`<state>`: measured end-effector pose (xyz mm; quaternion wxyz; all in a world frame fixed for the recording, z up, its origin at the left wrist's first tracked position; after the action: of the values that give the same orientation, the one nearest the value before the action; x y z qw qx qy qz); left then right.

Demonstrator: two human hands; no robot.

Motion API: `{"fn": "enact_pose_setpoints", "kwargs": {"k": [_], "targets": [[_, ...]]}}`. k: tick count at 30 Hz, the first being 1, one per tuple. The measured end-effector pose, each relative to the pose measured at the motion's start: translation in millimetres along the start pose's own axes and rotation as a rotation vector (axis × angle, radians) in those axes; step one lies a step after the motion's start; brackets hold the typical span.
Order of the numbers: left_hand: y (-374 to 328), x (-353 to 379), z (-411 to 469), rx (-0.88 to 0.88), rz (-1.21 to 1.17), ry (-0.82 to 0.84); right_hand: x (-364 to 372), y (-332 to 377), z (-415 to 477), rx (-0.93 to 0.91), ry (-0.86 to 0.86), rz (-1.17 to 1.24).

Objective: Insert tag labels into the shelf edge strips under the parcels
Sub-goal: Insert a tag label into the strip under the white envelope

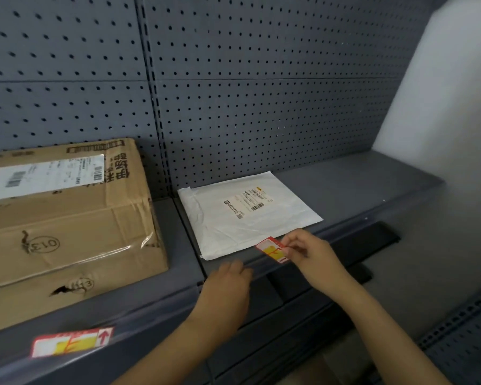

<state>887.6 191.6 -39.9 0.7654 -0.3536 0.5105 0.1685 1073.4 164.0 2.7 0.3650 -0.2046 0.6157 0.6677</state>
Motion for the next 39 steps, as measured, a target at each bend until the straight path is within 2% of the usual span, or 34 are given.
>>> {"fn": "enact_pose_setpoints", "kwargs": {"k": [3,11,17,21,24,29,33,36,39], "targets": [[-5.2,2.8,1.7,-0.064,-0.011,-0.018,0.9,-6.5,7.9,-0.027,0.034,-0.038],[-12.2,4.7,1.0,-0.072,-0.009,0.002,9.5,-14.2,27.9,-0.167,0.052,-0.143],[-13.3,8.1,-0.4,-0.067,0.062,0.014,10.3,-10.0,26.2,-0.225,-0.014,-0.076],[-17.5,5.3,-1.4,-0.095,0.105,0.016,14.3,-17.4,25.2,-0.295,0.019,-0.216],[-19.1,1.0,-2.7,-0.101,0.129,-0.005,17.1,-24.1,22.9,-0.271,-0.001,-0.314],[-19.7,-2.3,-4.6,-0.093,0.142,-0.015,20.4,-23.5,18.0,-0.236,-0.027,-0.322],[-23.0,-13.0,-3.5,-0.091,0.100,-0.102,15.0,-26.6,11.8,-0.201,-0.083,-0.317],[-23.7,-18.8,1.3,-0.050,0.037,-0.167,11.3,-28.0,5.9,-0.197,-0.116,-0.322],[-26.4,-14.3,11.4,0.007,0.023,-0.161,12.4,-29.0,1.5,-0.225,-0.073,-0.345]]}}
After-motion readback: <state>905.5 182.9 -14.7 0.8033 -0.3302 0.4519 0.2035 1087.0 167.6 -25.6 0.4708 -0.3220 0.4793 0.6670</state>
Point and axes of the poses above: each hand's wrist, its own z-axis towards the middle knuckle, its own x-axis out of the palm, y = z × x, the point moved 2 cm from there along z, towards the middle knuckle, and after that the axes turned 12 degrees about -z, right-handed, at the moved point
